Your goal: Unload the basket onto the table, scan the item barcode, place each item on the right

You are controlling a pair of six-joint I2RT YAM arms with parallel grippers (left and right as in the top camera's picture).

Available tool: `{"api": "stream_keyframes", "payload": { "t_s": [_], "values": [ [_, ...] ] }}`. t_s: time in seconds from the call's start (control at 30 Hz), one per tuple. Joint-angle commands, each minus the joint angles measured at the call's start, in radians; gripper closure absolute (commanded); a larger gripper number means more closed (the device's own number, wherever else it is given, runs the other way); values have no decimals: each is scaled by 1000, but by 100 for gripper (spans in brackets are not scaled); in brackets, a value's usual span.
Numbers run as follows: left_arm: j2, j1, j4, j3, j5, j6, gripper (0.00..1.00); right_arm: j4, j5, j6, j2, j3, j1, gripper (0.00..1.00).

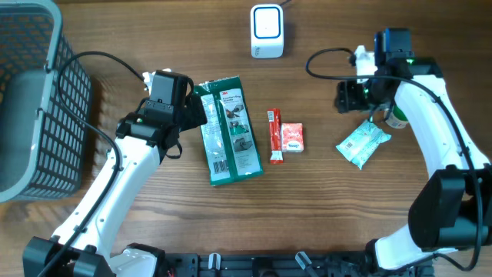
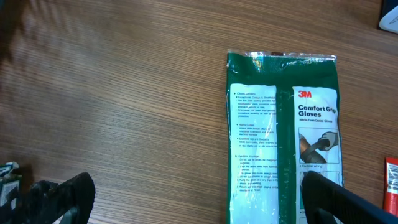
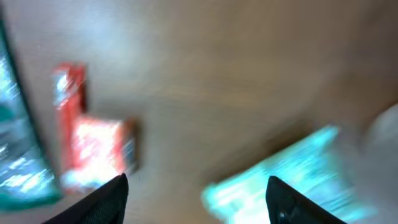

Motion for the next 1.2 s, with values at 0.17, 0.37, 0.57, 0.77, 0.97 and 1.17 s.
{"api": "stream_keyframes", "payload": {
  "t_s": [0.17, 0.37, 0.57, 0.77, 0.97, 1.17],
  "values": [
    [2, 6, 3, 8, -9, 11, 0, 141, -4, 253, -13, -266, 88, 28],
    [2, 6, 3, 8, -8, 11, 0, 114, 217, 276, -13, -296, 39, 21],
    [2, 6, 3, 8, -8, 11, 0, 21, 25, 156, -13, -145, 0, 21],
    [2, 6, 3, 8, -8, 11, 0, -52, -224, 134, -19, 6, 14, 17],
    [2, 6, 3, 8, -9, 11, 0, -47, -304, 133, -16, -35, 50, 13],
    [2, 6, 3, 8, -8, 11, 0, 30, -300, 114, -15, -110, 178, 13]
  ]
}}
